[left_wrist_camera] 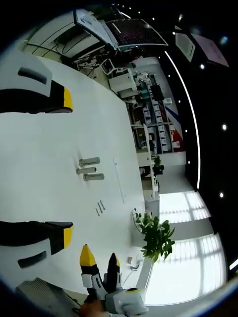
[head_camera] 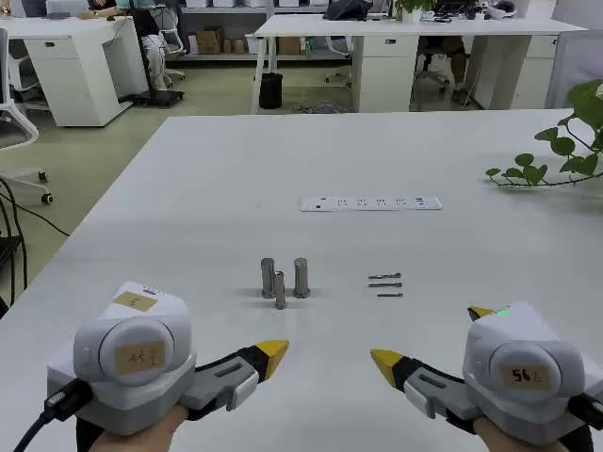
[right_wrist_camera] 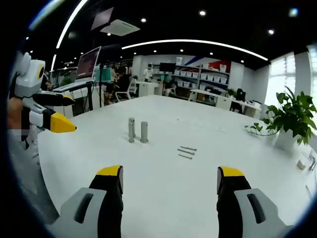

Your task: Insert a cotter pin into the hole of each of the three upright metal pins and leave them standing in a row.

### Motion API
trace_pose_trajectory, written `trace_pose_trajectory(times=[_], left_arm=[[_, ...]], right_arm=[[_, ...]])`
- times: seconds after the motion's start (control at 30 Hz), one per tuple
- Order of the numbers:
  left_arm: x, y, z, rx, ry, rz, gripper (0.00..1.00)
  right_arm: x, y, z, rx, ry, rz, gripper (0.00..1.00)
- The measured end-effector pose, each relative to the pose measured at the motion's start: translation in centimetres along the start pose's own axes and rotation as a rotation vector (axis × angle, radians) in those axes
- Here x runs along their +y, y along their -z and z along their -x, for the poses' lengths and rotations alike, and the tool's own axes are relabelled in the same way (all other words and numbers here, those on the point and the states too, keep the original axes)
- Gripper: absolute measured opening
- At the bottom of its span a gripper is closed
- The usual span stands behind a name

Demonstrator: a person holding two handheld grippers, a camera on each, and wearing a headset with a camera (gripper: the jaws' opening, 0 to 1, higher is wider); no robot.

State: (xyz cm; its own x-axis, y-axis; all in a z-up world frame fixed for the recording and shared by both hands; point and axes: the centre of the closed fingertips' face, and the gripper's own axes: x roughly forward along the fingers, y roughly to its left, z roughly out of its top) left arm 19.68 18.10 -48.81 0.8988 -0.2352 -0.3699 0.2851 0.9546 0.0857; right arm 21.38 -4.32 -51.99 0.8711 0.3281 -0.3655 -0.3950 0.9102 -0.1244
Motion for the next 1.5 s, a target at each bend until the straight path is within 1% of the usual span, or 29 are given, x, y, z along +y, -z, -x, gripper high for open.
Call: trace_pose_trajectory(times=[0.1, 0.27, 0.7, 1.07, 1.2, 1.3, 1.4, 1.5], left_arm=[[0.02, -0.02, 0.05, 0.001, -0.001, 0.003, 0.86], [0.08, -0.08, 0.08, -0.004, -0.001, 0.007, 0.85], [0.21, -0.10, 0.16, -0.003, -0.003, 0.002, 0.84], [0.21, 0.18, 0.10, 0.002, -0.002, 0.003, 0.84], [0.18, 0.43, 0.06, 0.009, 0.000, 0.006, 0.84], [0.15, 0.65, 0.03, 0.017, 0.003, 0.011, 0.84], [0.15, 0.69, 0.00, 0.018, 0.003, 0.013, 0.84], [0.17, 0.69, -0.01, 0.018, 0.002, 0.011, 0.85]], right_arm=[[0.24, 0.05, -0.07, 0.002, -0.012, -0.005, 0.73], [0.31, -0.07, -0.09, -0.001, -0.013, 0.006, 0.73], [0.14, -0.07, -0.07, -0.001, -0.007, 0.007, 0.73], [0.03, -0.15, 0.00, -0.006, -0.001, 0.007, 0.73], [-0.05, -0.18, -0.01, -0.007, 0.004, 0.013, 0.75], [-0.19, -0.44, 0.01, -0.021, 0.013, 0.020, 0.75], [-0.33, -0.64, 0.06, -0.032, 0.019, 0.014, 0.79], [-0.33, -0.62, 0.03, -0.032, 0.017, 0.009, 0.79]])
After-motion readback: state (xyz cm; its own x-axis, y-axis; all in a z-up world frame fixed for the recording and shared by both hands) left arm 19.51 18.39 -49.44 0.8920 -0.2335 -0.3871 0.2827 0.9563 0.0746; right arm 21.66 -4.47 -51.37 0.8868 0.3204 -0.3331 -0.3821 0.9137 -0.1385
